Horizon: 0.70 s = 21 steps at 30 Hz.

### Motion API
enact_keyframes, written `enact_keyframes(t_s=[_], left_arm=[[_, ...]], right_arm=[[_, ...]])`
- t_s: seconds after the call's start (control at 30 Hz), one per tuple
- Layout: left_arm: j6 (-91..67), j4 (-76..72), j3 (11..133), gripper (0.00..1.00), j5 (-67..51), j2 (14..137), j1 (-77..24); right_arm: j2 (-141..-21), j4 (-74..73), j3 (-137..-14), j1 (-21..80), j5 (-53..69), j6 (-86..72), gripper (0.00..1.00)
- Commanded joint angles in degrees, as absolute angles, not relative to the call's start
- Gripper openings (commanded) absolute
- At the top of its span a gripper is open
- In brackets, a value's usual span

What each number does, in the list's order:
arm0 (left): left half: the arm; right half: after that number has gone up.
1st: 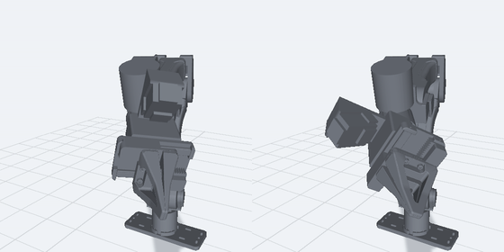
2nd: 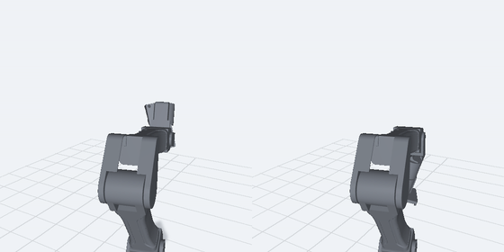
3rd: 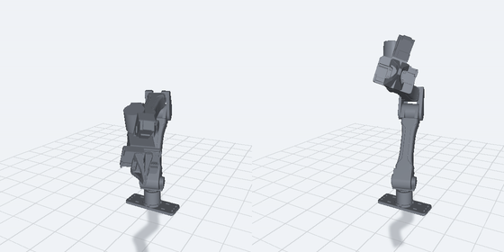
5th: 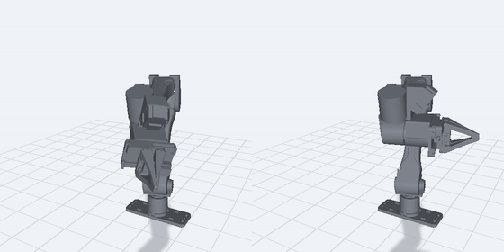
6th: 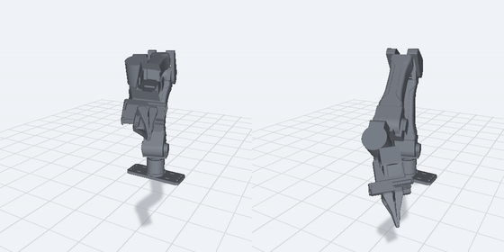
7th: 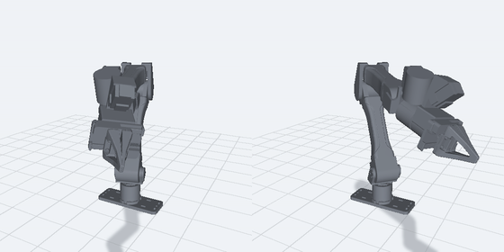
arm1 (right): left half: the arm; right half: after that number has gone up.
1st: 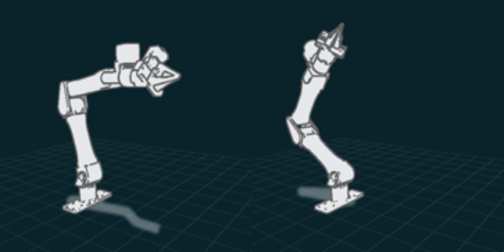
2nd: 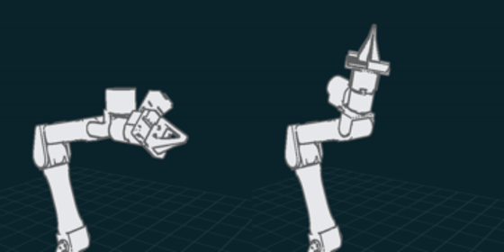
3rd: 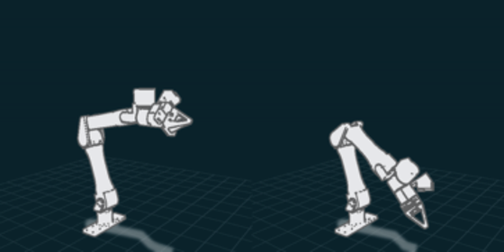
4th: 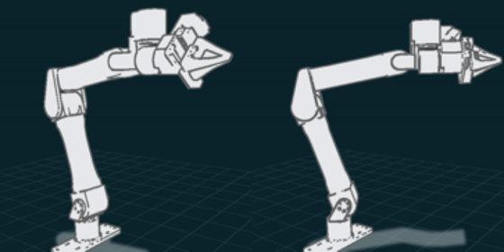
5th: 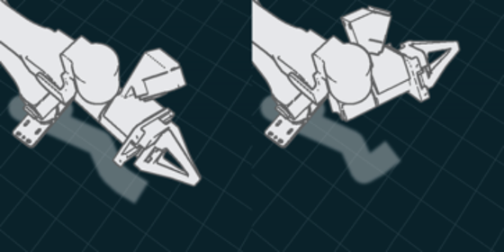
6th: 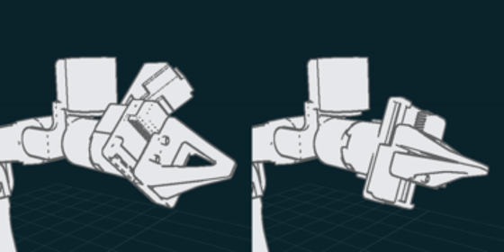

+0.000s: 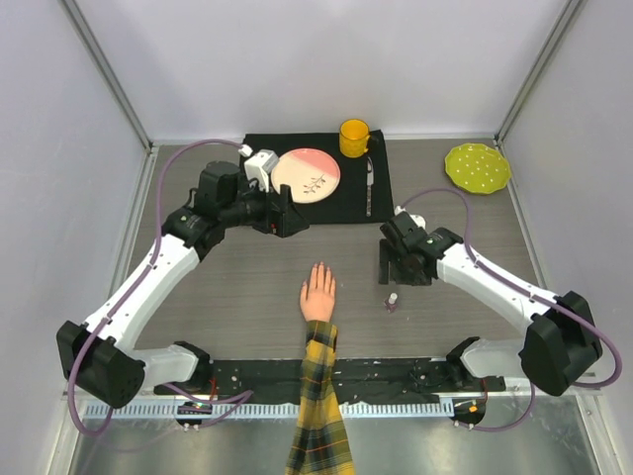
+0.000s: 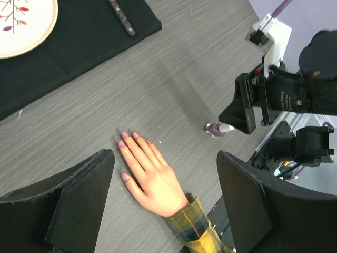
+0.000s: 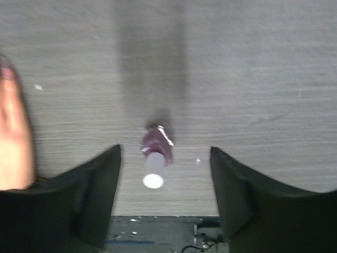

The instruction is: Paint the nails

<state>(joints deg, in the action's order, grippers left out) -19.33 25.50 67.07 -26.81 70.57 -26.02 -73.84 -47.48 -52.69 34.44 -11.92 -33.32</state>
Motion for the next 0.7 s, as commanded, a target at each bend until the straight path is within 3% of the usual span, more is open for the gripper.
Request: enact_keyframes(t_s=[0.0, 0.07, 0.47, 0.67], left_arm=[[-19.34, 20.92, 66.27, 0.84, -28.92, 70.49, -26.19], [-18.99, 20.83, 65.83, 0.84, -28.92, 70.31, -26.1], [-18.81, 20.13, 64.07, 0.84, -29.18, 70.22, -26.19], [-18.81, 20.13, 63.72, 0.84, -29.44, 70.05, -26.19]], right_arm=[[-71.63, -49.13, -49.49, 34.28, -12.92, -35.77, 0.62], [-71.37, -48.43, -48.96, 34.37, -11.26, -35.16, 0.53], [-67.94, -45.62, -47.9, 35.77, -8.62, -34.63, 0.62], [-67.42, -47.11, -45.8, 37.26, -6.85, -36.65, 0.55]])
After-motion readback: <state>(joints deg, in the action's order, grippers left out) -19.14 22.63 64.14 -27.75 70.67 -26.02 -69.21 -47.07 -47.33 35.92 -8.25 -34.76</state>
